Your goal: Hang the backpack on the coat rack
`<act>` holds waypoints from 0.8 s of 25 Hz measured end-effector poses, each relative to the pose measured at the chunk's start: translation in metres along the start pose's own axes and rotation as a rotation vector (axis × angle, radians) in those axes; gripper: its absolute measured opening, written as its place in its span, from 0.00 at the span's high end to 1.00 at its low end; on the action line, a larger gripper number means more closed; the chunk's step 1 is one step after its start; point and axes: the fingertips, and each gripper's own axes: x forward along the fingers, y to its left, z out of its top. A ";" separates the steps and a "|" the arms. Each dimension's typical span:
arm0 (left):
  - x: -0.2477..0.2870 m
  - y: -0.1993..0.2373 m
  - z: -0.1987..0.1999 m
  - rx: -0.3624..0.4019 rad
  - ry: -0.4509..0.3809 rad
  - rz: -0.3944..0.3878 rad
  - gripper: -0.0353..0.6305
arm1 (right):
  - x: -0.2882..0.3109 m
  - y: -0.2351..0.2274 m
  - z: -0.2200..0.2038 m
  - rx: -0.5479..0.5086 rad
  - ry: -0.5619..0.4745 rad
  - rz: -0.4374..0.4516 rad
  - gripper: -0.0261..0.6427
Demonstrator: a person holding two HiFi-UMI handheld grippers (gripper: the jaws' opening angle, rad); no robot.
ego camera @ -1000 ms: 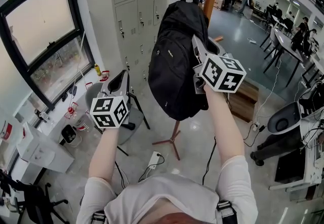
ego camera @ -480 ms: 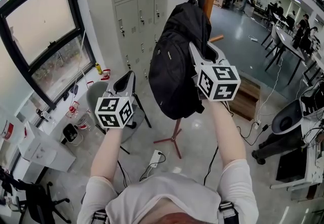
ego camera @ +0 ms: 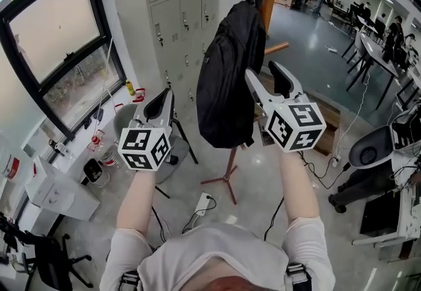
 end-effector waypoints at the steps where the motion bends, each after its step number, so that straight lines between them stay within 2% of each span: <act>1: -0.003 -0.002 0.002 0.007 -0.005 0.003 0.93 | -0.005 0.000 -0.001 0.009 -0.004 0.004 0.60; 7: -0.024 -0.013 0.000 0.007 -0.027 0.033 0.93 | -0.038 -0.003 -0.021 0.073 -0.026 0.004 0.60; 10: -0.039 -0.013 -0.006 0.028 -0.031 0.060 0.93 | -0.052 0.007 -0.035 0.082 -0.048 0.033 0.61; 14: -0.057 -0.016 -0.017 0.055 -0.058 0.086 0.93 | -0.069 0.015 -0.056 0.047 -0.064 0.023 0.72; 20: -0.082 -0.013 -0.056 -0.017 -0.055 0.124 0.93 | -0.086 0.013 -0.093 0.021 -0.029 -0.021 0.88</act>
